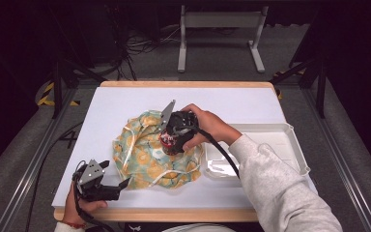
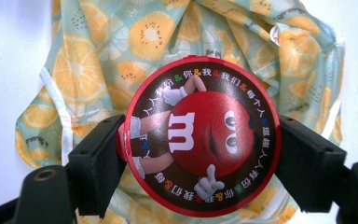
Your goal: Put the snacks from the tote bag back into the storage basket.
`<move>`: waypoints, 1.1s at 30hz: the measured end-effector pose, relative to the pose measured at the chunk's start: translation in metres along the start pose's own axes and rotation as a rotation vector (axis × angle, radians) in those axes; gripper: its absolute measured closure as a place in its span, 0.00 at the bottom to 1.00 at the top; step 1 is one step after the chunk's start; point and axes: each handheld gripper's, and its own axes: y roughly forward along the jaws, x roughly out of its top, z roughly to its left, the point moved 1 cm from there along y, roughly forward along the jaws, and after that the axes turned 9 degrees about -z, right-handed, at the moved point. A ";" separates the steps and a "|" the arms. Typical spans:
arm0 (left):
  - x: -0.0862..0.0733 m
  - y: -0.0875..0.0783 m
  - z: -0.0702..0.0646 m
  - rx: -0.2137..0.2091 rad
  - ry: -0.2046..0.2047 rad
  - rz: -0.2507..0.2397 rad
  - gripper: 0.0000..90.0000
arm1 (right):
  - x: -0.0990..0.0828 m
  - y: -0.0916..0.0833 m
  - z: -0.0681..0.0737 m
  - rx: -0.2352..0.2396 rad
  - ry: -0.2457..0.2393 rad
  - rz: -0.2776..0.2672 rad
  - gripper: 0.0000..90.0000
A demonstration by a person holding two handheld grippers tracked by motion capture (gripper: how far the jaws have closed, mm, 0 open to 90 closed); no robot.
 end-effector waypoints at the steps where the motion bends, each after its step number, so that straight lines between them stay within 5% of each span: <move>1: 0.000 0.000 0.000 -0.002 0.000 0.001 0.04 | 0.000 -0.001 0.000 -0.007 0.003 0.000 0.26; 33: 0.000 0.001 0.000 0.000 0.001 0.005 0.04 | -0.026 -0.053 0.005 -0.032 0.017 0.001 0.26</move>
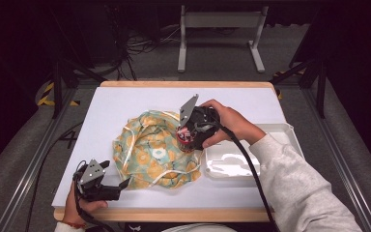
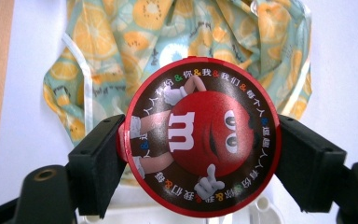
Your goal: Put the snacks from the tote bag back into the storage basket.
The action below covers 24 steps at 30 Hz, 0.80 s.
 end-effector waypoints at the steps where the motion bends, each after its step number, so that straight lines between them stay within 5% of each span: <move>1: 0.000 0.000 0.000 0.000 0.000 0.000 0.04 | -0.002 -0.001 0.000 -0.004 0.001 0.002 0.26; 24: 0.000 0.001 0.000 0.001 0.002 0.010 0.04 | -0.042 -0.041 -0.004 -0.061 0.043 0.018 0.26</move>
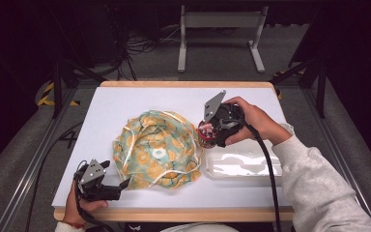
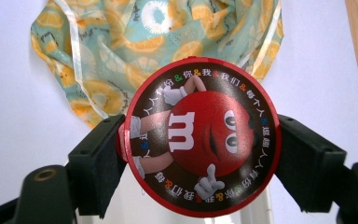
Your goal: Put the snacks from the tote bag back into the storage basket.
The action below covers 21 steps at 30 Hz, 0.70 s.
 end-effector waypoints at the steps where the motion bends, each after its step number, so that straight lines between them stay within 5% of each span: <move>1: 0.000 0.000 0.000 0.000 -0.001 -0.001 0.04 | -0.002 -0.001 0.000 -0.002 -0.001 0.003 0.26; 21: 0.000 0.000 0.000 0.001 0.001 0.004 0.04 | -0.035 -0.006 -0.001 0.010 0.037 0.045 0.26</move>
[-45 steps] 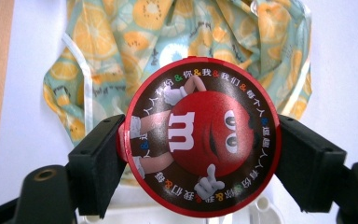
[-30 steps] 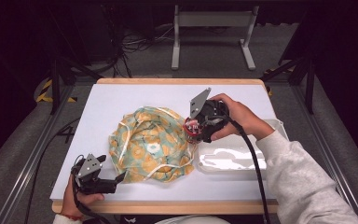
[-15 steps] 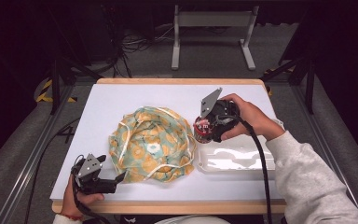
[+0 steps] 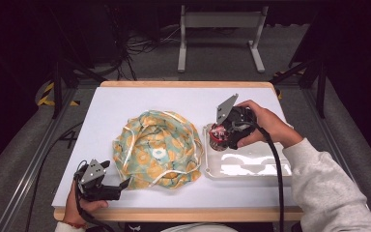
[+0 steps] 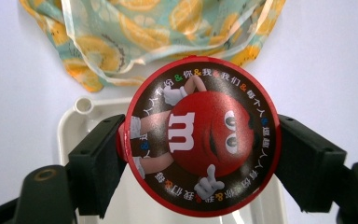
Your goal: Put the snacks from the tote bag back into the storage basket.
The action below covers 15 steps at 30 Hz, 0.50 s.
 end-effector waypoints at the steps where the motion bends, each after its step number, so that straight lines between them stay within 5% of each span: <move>1: 0.000 0.000 0.000 0.000 0.000 0.000 0.04 | -0.002 0.000 0.000 -0.001 0.001 0.005 0.26; 15: 0.000 0.000 0.000 0.001 -0.001 0.002 0.04 | -0.032 0.006 -0.002 0.012 0.022 0.069 0.26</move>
